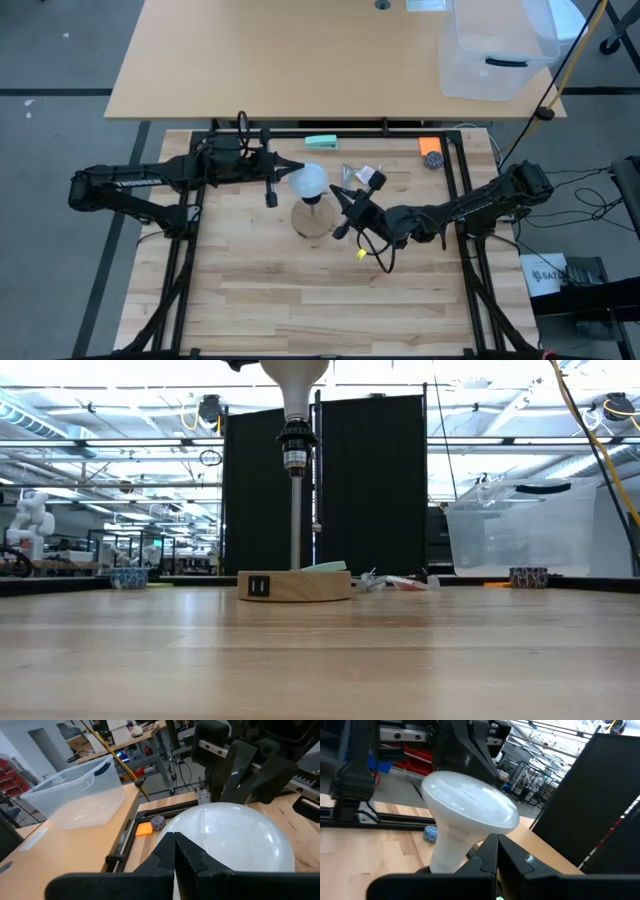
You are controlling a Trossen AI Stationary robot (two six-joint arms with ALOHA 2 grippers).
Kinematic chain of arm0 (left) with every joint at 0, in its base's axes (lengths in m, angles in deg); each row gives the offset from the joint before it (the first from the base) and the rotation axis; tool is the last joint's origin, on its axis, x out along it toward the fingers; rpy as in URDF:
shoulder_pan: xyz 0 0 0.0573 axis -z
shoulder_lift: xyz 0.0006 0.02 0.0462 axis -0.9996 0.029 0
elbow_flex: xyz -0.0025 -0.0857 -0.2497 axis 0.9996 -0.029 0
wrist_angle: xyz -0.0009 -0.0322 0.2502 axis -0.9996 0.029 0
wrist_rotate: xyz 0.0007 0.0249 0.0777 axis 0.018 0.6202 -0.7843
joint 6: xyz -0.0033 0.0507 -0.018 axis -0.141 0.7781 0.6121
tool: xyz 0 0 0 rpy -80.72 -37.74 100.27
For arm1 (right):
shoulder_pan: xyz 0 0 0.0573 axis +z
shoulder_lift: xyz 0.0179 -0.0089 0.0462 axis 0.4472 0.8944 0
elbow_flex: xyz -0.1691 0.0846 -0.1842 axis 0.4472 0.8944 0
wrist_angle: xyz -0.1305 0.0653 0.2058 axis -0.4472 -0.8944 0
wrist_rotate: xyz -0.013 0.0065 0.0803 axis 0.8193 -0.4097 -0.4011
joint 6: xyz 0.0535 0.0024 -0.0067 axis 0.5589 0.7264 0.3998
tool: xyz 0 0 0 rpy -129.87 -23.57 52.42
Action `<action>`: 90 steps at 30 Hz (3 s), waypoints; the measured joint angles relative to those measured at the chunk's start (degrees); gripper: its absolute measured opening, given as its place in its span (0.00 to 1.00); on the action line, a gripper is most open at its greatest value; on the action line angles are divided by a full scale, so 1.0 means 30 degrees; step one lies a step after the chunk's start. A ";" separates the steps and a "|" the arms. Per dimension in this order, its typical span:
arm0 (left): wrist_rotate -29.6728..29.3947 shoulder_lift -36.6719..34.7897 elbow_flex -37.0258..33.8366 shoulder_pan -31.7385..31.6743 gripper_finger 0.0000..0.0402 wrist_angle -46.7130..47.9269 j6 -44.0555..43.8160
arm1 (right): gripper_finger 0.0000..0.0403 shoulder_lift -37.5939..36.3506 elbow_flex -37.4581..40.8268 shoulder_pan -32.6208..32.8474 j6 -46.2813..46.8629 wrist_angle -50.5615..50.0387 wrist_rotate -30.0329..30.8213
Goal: Screw lightbulb
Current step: Insert the lightbulb into the lamp socket
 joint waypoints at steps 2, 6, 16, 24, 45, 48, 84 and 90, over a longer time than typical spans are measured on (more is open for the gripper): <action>0.0004 0.0000 0.0000 0.0004 0.00 -0.0038 0.0026 | 0.00 0.0000 0.0000 0.0091 -0.0220 0.0044 0.0256; 0.0019 0.0000 -0.0015 0.0004 0.00 -0.0037 0.0019 | 0.00 0.0000 0.0007 0.0185 -0.1803 0.2024 0.0171; -0.0023 0.0007 -0.0015 0.0011 0.00 -0.0191 0.0006 | 0.00 -0.0013 -0.1009 -0.0788 -0.1898 0.1306 -0.2377; -0.0134 0.0007 -0.0015 0.0019 0.00 -0.0197 -0.0018 | 0.00 -0.0015 -0.1819 -0.0696 -0.1882 0.0321 -0.2398; -0.0182 -0.0901 -0.0085 0.0070 0.00 -0.0444 0.0106 | 0.00 -0.0015 -0.1836 -0.0573 -0.1052 -0.0935 -0.2200; -0.0178 -0.1030 -0.0080 0.0070 0.00 -0.0603 0.0099 | 0.00 -0.0015 -0.1830 -0.0573 -0.0911 -0.1199 -0.1201; 0.0886 -0.4889 -0.4976 0.1139 0.00 -0.3353 -0.2393 | 0.00 -0.0013 -0.1814 -0.1257 0.3443 -0.3424 0.0301; 0.0893 -0.4061 -0.4969 0.0553 0.00 -0.3411 -0.2472 | 0.00 -0.0007 -0.1814 -0.1257 0.3730 -0.3534 0.0061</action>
